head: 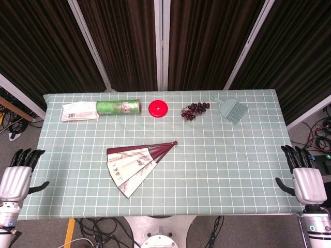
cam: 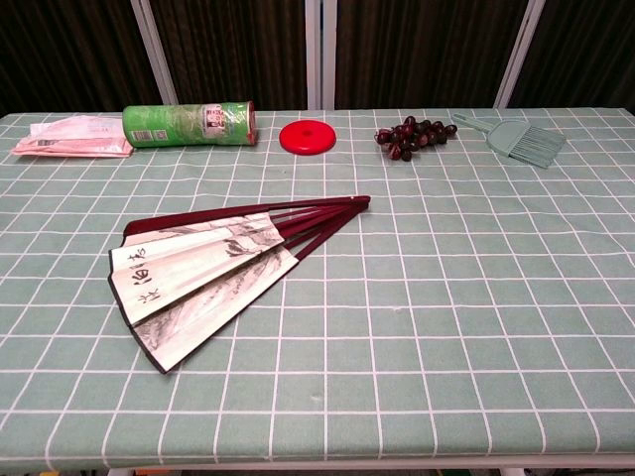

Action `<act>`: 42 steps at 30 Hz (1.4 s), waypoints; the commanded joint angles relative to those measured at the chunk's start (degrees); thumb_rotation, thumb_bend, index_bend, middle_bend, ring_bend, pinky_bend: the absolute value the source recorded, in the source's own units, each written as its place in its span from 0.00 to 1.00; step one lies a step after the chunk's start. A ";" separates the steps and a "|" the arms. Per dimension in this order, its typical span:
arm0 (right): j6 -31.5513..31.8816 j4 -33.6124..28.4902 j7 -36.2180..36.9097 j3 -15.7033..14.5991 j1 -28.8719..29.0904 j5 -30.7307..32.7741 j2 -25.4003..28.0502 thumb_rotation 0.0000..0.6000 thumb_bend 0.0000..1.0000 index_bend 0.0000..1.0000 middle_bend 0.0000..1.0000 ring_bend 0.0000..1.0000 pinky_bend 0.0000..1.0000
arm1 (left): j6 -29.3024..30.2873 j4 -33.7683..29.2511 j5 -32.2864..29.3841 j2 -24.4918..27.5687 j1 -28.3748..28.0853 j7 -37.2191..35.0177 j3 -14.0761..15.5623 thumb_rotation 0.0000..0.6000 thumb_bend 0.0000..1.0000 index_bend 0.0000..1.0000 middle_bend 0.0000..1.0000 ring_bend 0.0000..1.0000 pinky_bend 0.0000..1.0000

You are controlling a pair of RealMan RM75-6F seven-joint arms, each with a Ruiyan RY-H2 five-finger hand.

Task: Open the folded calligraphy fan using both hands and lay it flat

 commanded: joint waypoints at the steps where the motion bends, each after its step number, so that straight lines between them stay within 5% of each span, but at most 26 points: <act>1: -0.64 -0.17 0.18 -0.16 0.18 0.26 0.05 1.00 0.13 0.00 0.09 0.00 0.00 | 0.28 0.66 -0.41 -0.80 -0.03 0.01 -0.36 1.00 0.01 0.14 0.14 0.08 0.08; 17: 0.30 -0.58 2.63 0.08 0.60 -1.66 1.43 1.00 0.13 0.00 0.09 0.00 0.00 | -4.27 -1.20 0.96 0.48 -4.63 -4.83 -2.39 1.00 0.02 0.14 0.14 0.09 0.13; 28: 0.41 -1.07 2.52 0.61 1.82 -3.23 2.02 1.00 0.13 0.00 0.09 0.00 0.00 | -27.24 4.49 -1.60 -3.37 -22.51 -17.71 -7.75 1.00 0.24 0.27 0.32 0.28 0.37; 42: 0.32 -1.87 1.25 0.50 1.56 -2.10 2.45 1.00 0.13 0.00 0.09 0.00 0.00 | -52.44 21.85 -11.47 -17.96 -41.26 -19.97 -10.29 1.00 0.28 0.30 0.35 0.33 0.43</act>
